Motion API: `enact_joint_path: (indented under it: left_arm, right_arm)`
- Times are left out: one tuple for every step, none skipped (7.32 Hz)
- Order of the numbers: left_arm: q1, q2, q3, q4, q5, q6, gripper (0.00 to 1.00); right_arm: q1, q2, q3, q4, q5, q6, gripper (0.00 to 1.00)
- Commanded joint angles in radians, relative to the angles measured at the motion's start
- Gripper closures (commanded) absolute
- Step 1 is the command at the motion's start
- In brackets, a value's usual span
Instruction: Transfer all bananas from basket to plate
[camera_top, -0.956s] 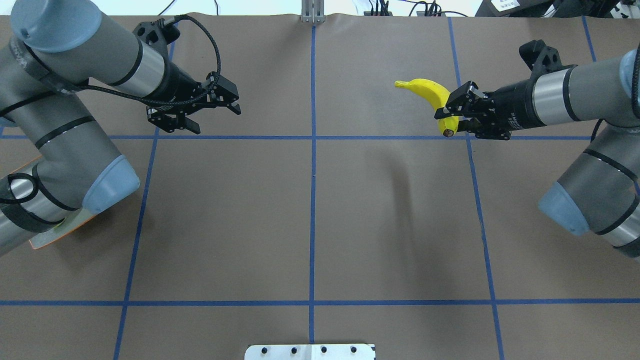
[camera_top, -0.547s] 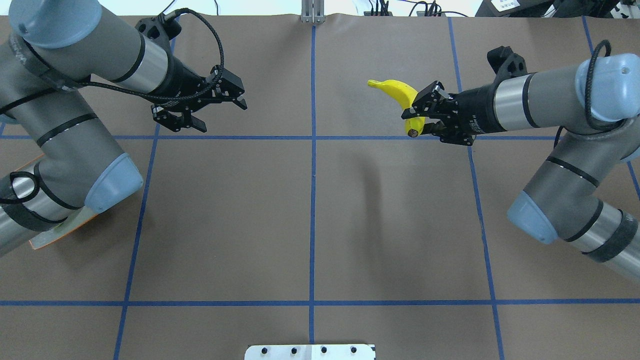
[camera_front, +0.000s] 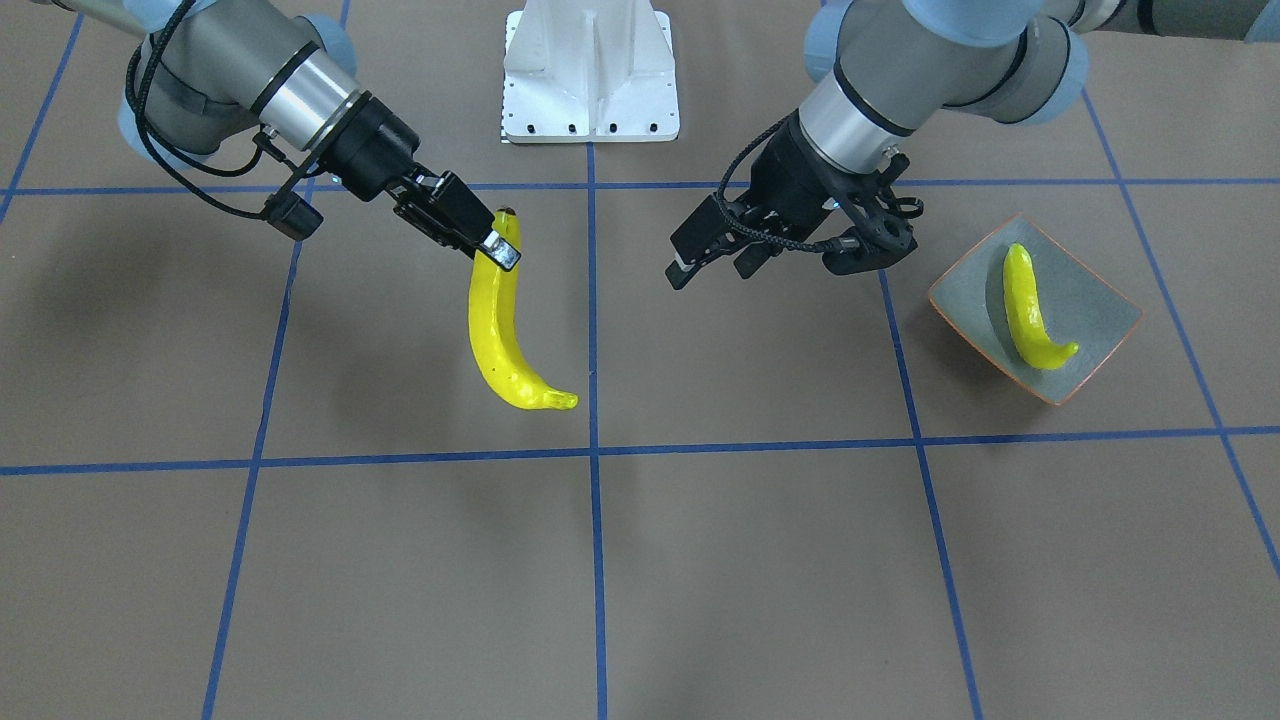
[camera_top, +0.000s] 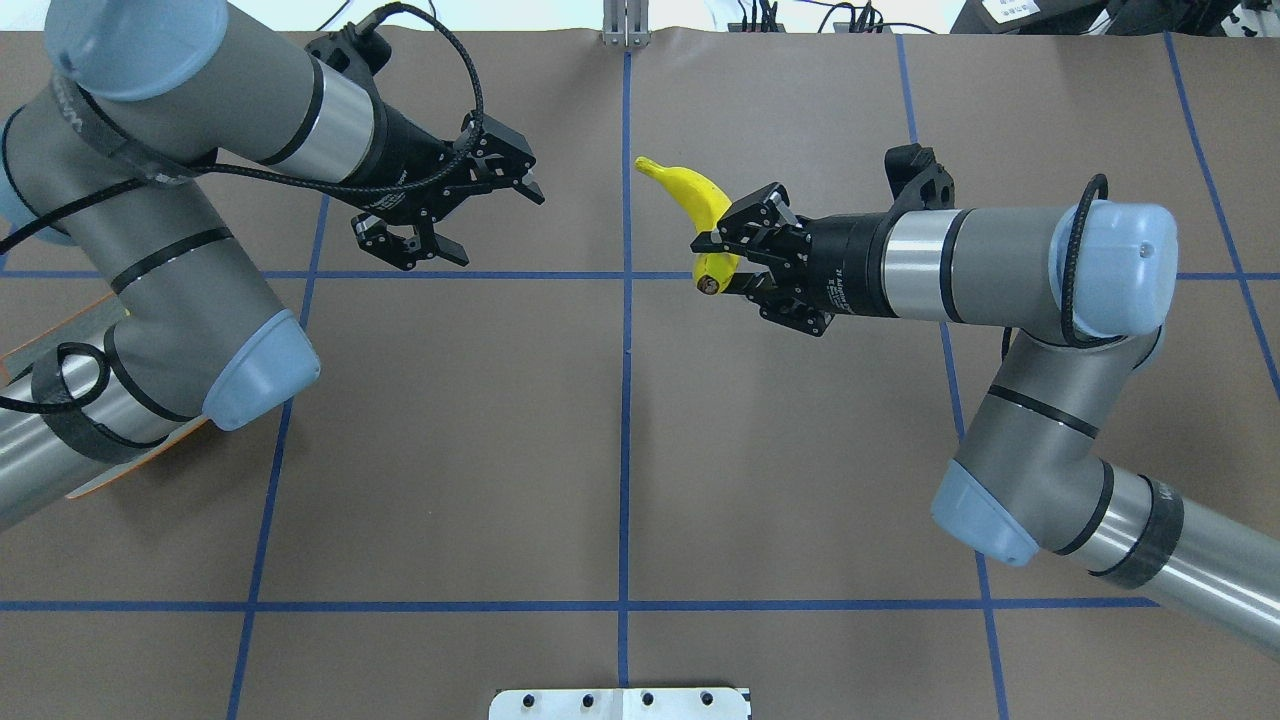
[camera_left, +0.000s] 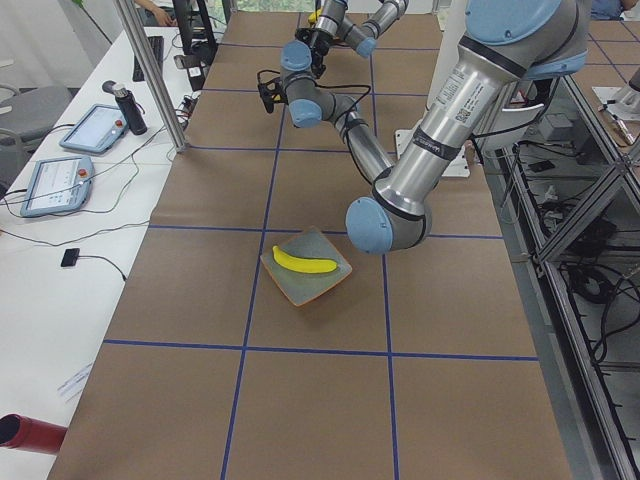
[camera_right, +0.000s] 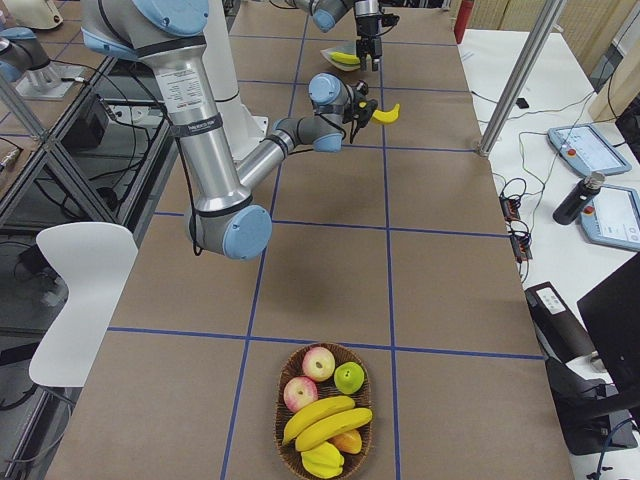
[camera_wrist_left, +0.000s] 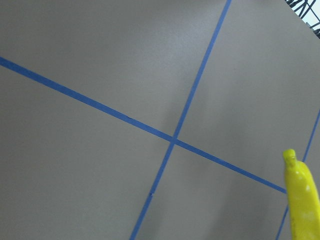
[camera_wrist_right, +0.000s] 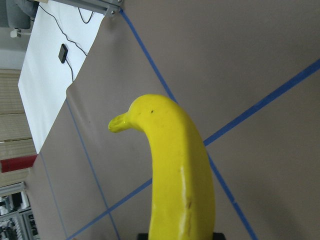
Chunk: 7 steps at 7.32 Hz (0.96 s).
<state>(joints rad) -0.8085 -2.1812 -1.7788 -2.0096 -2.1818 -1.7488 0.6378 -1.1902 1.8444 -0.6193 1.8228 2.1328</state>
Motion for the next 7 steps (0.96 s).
enact_joint_path:
  left_arm:
    - [0.002,-0.022,0.051,-0.111,0.005,-0.093,0.0]
    - [0.003,-0.046,0.091,-0.176,0.037,-0.173,0.0]
    - [0.023,-0.051,0.102,-0.21,0.052,-0.196,0.0]
    - [0.052,-0.061,0.102,-0.212,0.104,-0.204,0.0]
    - [0.066,-0.078,0.104,-0.21,0.121,-0.234,0.0]
    - [0.077,-0.078,0.102,-0.21,0.122,-0.238,0.0]
    - [0.103,-0.077,0.104,-0.205,0.122,-0.238,0.0]
  right_arm:
    - [-0.038,0.004,0.039,0.007,-0.026,0.105,1.0]
    - [-0.067,0.004,0.059,0.009,-0.04,0.107,1.0]
    - [-0.098,0.006,0.07,0.009,-0.072,0.12,1.0]
    - [-0.112,0.029,0.07,0.007,-0.083,0.136,1.0]
    - [-0.131,0.04,0.067,0.007,-0.114,0.144,1.0]
    - [-0.145,0.047,0.065,0.007,-0.141,0.144,1.0]
    - [-0.153,0.06,0.064,0.007,-0.158,0.144,1.0]
